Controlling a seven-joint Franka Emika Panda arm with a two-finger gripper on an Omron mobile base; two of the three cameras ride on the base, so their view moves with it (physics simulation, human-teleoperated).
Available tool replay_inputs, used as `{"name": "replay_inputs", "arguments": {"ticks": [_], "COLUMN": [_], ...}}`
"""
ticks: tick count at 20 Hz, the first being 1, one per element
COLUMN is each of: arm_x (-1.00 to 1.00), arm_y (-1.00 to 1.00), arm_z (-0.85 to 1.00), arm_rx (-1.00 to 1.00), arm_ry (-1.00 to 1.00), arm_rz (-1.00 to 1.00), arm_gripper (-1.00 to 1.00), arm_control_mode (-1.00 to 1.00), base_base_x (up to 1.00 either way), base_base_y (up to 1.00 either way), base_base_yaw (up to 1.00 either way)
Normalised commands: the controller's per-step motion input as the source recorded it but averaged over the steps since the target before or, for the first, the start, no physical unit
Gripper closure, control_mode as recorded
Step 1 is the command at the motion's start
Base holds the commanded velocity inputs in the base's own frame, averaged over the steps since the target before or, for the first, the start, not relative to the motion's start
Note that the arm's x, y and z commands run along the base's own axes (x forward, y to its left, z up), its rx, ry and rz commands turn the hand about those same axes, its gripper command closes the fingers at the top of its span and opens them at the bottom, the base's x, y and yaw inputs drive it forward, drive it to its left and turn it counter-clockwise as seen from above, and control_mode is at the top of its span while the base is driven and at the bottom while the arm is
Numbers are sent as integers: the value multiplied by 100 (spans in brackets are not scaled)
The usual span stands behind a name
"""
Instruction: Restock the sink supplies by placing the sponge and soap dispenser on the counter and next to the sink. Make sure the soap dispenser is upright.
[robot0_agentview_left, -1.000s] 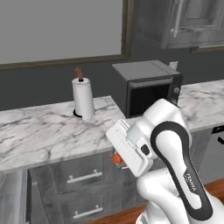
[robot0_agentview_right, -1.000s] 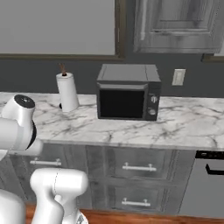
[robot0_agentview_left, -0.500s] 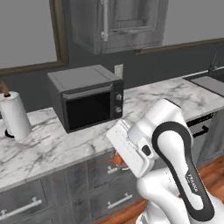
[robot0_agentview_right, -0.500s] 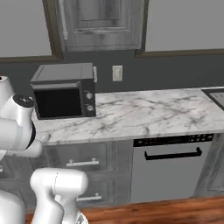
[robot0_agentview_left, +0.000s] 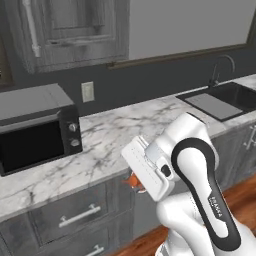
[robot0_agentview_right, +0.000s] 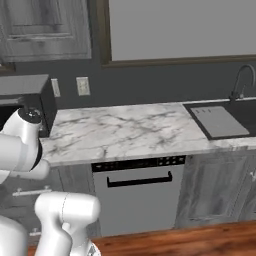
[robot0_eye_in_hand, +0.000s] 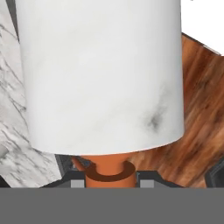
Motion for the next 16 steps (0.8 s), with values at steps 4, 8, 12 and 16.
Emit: {"name": "replay_inputs", "arguments": {"ticks": [4,8,12,16], "arm_x": [0,0,0,0], "arm_y": [0,0,0,0], "arm_z": [0,0,0,0], "arm_rx": [0,0,0,0], "arm_ry": [0,0,0,0], "arm_rz": [0,0,0,0], "arm_gripper": [100,100,100,100], "arm_control_mode": [100,100,100,100], "base_base_x": [38,39,47,52], "base_base_y": [-100,-100,-100,-89], "base_base_yaw": [3,4,11,18]}}
